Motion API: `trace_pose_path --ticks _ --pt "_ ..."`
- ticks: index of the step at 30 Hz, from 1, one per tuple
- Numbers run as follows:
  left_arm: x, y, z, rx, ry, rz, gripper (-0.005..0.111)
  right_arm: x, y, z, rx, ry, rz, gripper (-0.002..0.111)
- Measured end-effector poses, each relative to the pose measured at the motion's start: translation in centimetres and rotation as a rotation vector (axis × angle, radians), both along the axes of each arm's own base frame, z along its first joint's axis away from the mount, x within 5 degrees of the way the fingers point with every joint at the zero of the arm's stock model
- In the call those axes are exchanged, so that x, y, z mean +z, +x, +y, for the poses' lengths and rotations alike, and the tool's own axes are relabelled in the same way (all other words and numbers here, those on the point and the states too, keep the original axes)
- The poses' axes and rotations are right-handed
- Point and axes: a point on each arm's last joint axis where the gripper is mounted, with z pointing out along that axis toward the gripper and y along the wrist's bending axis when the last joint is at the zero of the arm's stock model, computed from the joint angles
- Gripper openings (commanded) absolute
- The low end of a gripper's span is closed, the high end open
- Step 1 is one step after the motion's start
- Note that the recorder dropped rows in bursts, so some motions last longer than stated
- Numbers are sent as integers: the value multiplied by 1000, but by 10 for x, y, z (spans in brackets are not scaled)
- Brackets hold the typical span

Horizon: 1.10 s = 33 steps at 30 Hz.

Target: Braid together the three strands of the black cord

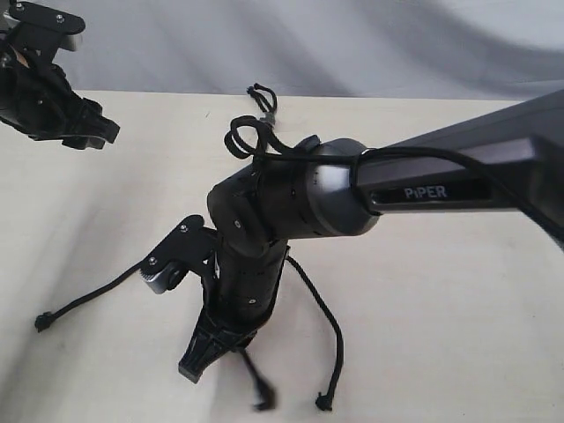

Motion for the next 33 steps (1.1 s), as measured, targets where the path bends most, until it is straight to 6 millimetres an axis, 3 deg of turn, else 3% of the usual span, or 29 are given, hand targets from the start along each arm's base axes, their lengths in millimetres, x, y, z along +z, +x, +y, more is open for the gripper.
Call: trace_pose_path --ticks 5,10,16,20,24,29,33 --pt "0 0 0 0 0 0 58 3 1 -2 24 -22 -25 2" --pt "0 0 0 1 -1 0 58 30 7 -13 140 -102 -164 2" --pt "0 0 0 1 -1 0 58 54 35 -41 274 -275 -385 2" --pt "0 0 0 1 -1 0 58 42 60 -65 237 -310 -399 2" --pt "0 0 0 1 -1 0 58 18 75 -83 196 -349 -344 2" --pt "0 0 0 1 -1 0 58 -6 74 -83 193 -372 -277 2" --pt "0 0 0 1 -1 0 58 -9 60 -76 191 -376 -186 2"
